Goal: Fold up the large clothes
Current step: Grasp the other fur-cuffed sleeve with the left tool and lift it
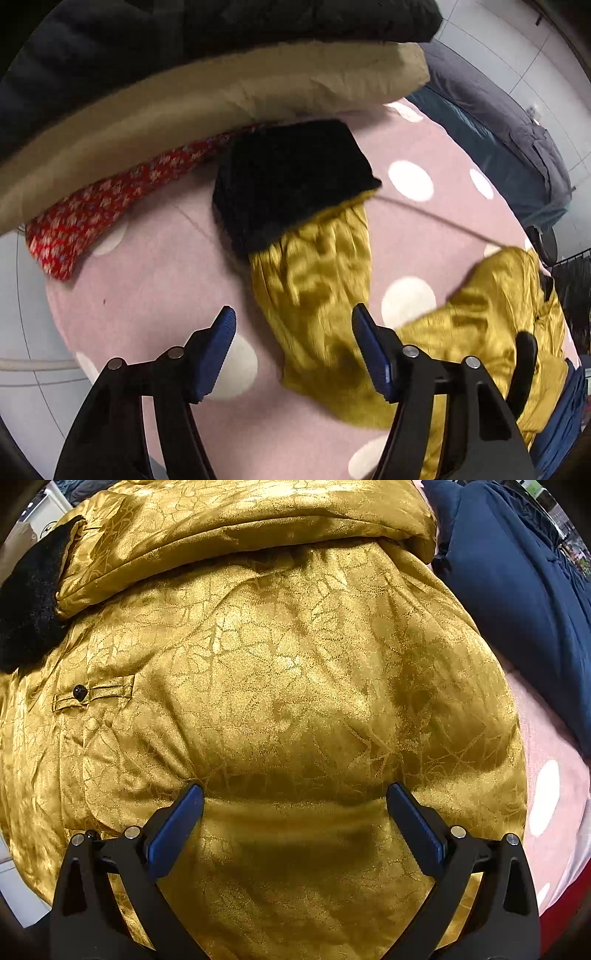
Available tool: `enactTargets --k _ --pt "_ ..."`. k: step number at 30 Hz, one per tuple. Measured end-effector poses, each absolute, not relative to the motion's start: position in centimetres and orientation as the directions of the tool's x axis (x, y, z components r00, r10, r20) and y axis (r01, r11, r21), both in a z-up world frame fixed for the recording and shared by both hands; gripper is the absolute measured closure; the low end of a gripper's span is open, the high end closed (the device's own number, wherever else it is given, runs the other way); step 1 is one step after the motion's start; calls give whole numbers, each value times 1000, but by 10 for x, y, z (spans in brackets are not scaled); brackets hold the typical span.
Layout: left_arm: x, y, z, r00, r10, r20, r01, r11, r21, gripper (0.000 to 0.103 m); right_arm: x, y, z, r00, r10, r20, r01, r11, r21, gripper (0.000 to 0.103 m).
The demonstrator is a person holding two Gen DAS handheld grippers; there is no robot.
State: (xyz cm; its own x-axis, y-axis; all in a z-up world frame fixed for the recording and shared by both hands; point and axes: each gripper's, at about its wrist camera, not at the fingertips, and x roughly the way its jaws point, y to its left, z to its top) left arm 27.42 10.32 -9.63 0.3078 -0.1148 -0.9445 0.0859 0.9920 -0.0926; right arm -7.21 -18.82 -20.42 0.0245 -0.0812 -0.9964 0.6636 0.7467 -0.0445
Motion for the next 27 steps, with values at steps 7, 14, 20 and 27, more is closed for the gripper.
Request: enactTargets --k 7,14,20,27 --pt "313 100 -142 165 -137 -977 91 988 -123 41 -57 -197 -210 10 -82 -997 671 739 -54 5" --pt "303 101 -157 165 -175 -971 75 983 -165 80 -61 -193 -209 7 -104 -995 705 706 -69 6" --pt "286 74 -89 384 -148 -911 249 967 -52 95 -65 -190 -209 5 -116 -993 713 696 -78 6" --pt "249 -1 26 600 -326 -730 410 910 -70 95 -70 -188 -208 12 -111 -994 713 698 -69 6"
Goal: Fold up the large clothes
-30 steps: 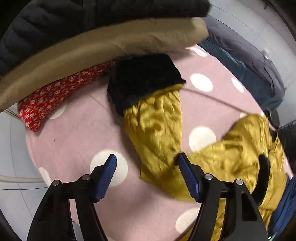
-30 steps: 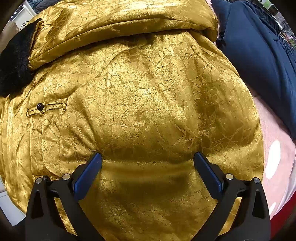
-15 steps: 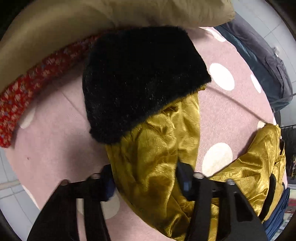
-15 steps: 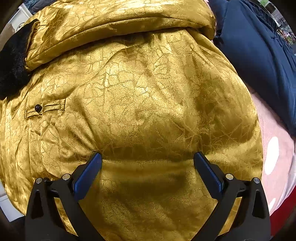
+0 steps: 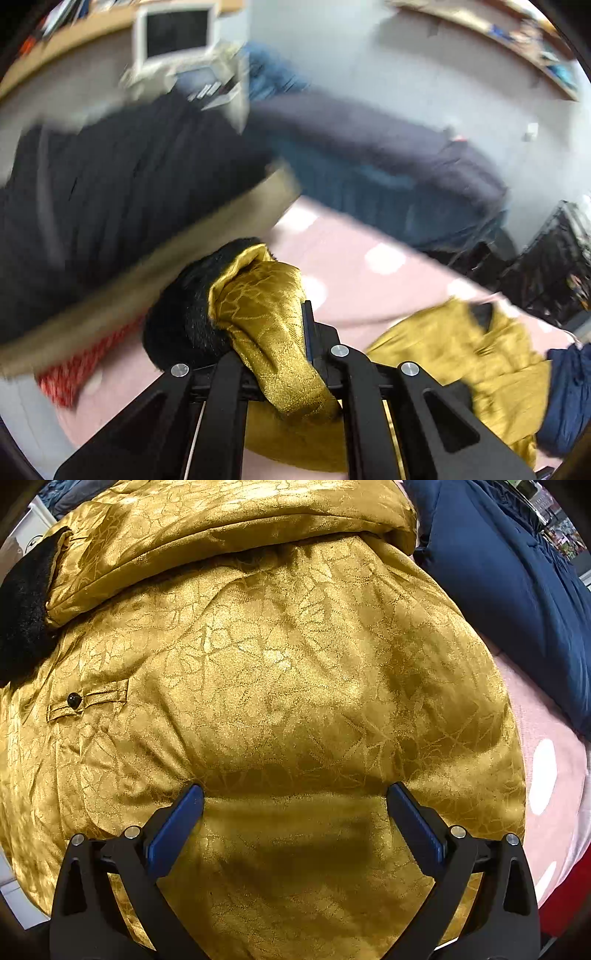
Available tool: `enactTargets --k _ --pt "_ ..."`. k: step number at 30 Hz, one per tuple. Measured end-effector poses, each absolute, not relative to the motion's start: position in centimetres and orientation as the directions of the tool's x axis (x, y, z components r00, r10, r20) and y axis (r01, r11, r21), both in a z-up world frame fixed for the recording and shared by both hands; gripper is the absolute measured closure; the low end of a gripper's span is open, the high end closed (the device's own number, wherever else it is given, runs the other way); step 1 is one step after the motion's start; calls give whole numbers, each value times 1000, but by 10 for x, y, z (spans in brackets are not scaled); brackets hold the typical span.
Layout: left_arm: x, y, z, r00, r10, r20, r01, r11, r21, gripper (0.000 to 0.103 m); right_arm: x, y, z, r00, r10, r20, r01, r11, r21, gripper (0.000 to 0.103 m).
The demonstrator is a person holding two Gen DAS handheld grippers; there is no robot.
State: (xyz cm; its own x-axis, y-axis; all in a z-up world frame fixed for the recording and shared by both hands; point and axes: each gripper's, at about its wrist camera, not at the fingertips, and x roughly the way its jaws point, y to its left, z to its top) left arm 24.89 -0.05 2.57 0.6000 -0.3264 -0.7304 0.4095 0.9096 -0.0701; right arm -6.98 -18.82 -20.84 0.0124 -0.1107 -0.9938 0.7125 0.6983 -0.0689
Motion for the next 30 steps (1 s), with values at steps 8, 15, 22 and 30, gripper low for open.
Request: enactTargets --k 8,15,22,30 --pt "134 -151 7 494 -481 -725 730 682 45 95 -68 -201 -211 16 -89 -996 698 715 -52 5" --pt "28 -234 -124 278 -304 -911 889 442 124 89 -64 -209 -214 1 -54 -999 685 728 -39 5" --pt "21 -218 -119 307 -326 -894 898 411 158 12 -59 -224 -215 -12 -16 -1000 665 747 -20 5" --pt "30 -140 -88 309 -365 -878 869 484 104 11 -38 -244 -142 195 -133 -972 596 803 9 6"
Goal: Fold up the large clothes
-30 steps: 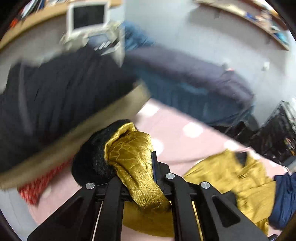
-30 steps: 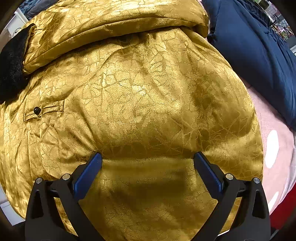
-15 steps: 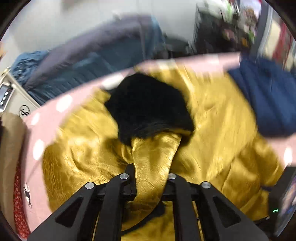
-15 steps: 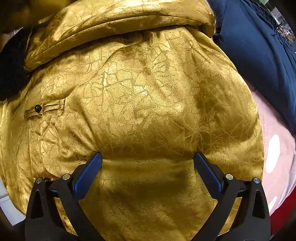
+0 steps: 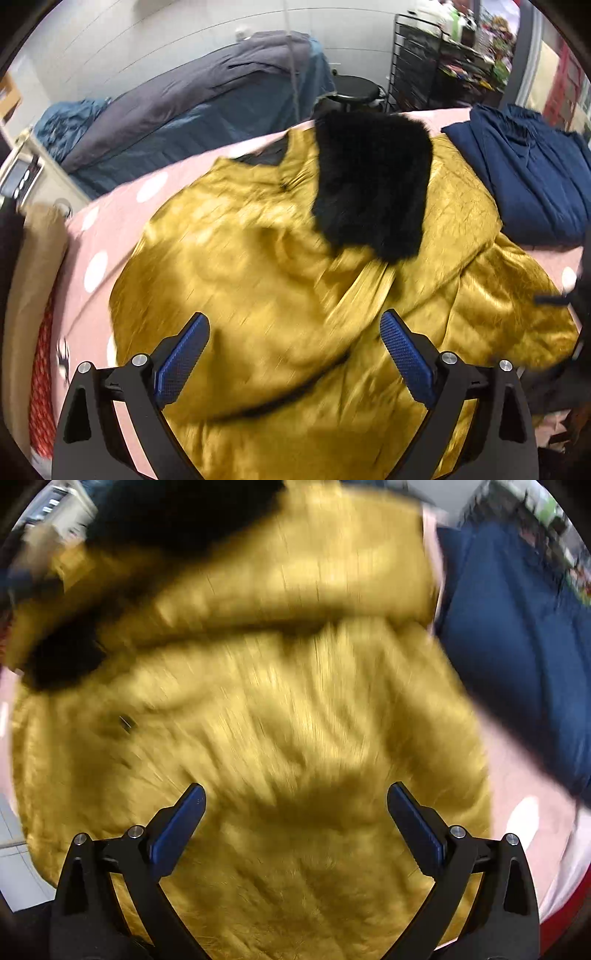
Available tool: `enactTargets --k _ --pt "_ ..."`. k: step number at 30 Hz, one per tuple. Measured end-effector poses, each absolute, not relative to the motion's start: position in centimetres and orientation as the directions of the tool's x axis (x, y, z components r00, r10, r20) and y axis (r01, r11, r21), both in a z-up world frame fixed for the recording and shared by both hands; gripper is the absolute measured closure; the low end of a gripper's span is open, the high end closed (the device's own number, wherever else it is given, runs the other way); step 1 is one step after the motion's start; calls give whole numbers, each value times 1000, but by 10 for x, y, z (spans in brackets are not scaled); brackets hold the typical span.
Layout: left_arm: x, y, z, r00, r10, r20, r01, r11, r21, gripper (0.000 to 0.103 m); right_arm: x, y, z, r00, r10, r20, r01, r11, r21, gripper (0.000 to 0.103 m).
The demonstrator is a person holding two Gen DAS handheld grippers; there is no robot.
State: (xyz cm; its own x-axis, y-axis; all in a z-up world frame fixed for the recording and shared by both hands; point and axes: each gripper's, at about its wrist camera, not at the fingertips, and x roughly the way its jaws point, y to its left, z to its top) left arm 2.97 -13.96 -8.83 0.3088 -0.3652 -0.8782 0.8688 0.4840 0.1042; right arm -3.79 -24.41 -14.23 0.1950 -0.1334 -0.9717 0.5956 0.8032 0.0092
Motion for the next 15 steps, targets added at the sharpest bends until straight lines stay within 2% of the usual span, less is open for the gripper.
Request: enactTargets --k 6,9,14,15 --pt "25 -102 -101 313 -286 -906 843 524 126 11 15 -284 -59 430 -171 -886 564 818 116 6" --pt "26 -89 -103 316 -269 -910 823 555 121 11 68 -298 -33 469 -191 -862 500 862 81 6" --pt "31 -77 -106 307 -257 -916 766 638 78 11 118 -301 -36 461 -166 -872 467 881 79 7" --pt "32 -74 -106 302 -257 -918 755 653 66 11 126 -302 -45 438 -160 -885 463 883 69 16"
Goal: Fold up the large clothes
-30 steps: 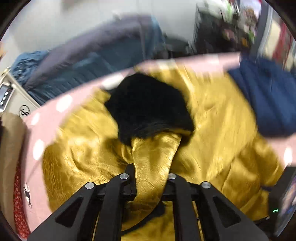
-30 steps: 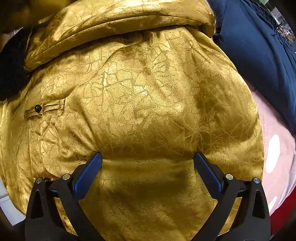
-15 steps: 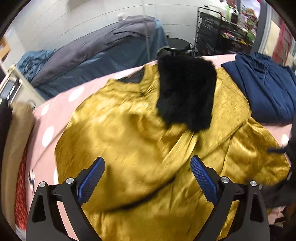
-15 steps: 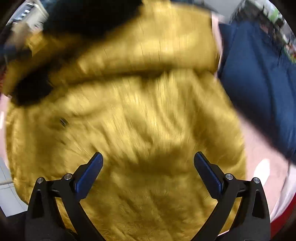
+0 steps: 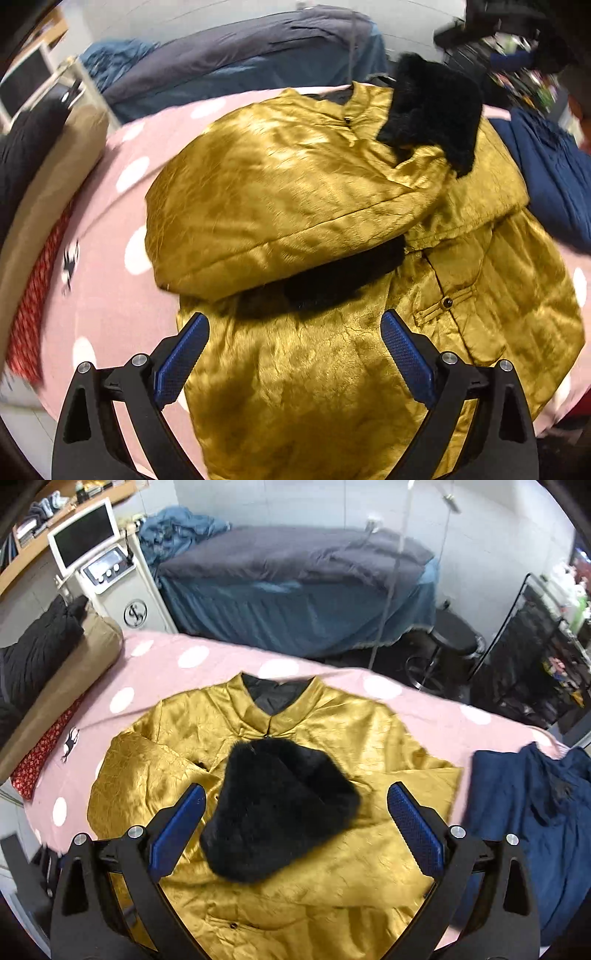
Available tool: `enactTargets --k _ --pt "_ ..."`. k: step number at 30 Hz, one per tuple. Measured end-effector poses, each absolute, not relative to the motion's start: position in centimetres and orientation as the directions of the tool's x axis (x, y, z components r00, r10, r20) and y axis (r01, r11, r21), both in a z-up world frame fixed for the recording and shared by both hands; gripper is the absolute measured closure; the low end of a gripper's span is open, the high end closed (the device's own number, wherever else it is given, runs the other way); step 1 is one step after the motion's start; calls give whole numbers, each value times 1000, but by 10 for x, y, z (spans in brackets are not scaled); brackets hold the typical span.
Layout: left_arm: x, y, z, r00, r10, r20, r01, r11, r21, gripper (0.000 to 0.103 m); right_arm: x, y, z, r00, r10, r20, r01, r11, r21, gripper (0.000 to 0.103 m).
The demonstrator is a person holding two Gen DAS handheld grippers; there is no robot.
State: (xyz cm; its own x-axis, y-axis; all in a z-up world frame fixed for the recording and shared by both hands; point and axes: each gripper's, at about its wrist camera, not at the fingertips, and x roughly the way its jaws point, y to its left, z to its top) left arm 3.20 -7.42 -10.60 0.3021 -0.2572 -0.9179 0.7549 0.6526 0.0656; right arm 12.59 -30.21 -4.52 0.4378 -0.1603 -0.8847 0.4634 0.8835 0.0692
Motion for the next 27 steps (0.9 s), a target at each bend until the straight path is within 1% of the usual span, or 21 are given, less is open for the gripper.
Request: enactTargets --k 1,3,4,6,10,13,14,15,17,18,21,23,24,26,27 --pt "34 -71 -107 295 -252 -922 742 669 55 11 127 -298 -51 413 -161 -897 458 888 52 23" --pt "36 -68 -110 290 -240 -926 726 686 49 11 119 -288 -65 349 -165 -922 445 895 8 55" --pt "37 -65 -111 291 -237 -927 719 693 48 11 112 -282 -72 327 -171 -929 443 896 -9 60" --pt "40 -59 -113 293 -228 -929 708 705 50 11 88 -271 -84 311 -191 -931 444 895 -35 66" --pt "48 -51 -119 290 -200 -936 687 724 58 11 38 -265 -108 264 -166 -950 481 876 -19 71" --pt "56 -48 -122 279 -192 -941 667 744 46 11 11 -264 -128 244 -135 -960 502 865 7 71" --pt "59 -47 -123 274 -193 -942 661 750 39 11 6 -265 -133 232 -125 -965 514 858 13 69" --pt "63 -47 -124 268 -193 -944 654 756 31 11 1 -266 -140 218 -110 -970 531 847 23 58" --pt "68 -48 -125 260 -191 -946 643 765 22 11 -10 -270 -149 228 -60 -972 587 805 88 44" --pt "71 -48 -125 256 -194 -947 636 771 15 11 -16 -271 -149 254 -41 -966 614 779 128 44" --pt "75 -46 -122 254 -208 -945 614 789 -9 11 -28 -275 -139 341 3 -940 659 712 241 40" --pt "77 -43 -122 244 -212 -946 602 798 -23 11 -30 -279 -123 411 7 -912 663 684 304 39" --pt "78 -41 -123 240 -210 -948 593 805 -28 11 -30 -283 -111 455 -6 -890 663 670 334 33" --pt "81 -38 -124 240 -208 -948 581 814 -31 11 -25 -289 -96 502 -35 -864 662 659 358 27" --pt "81 -36 -125 239 -207 -949 576 817 -33 11 -21 -291 -93 507 -36 -861 660 659 361 26"
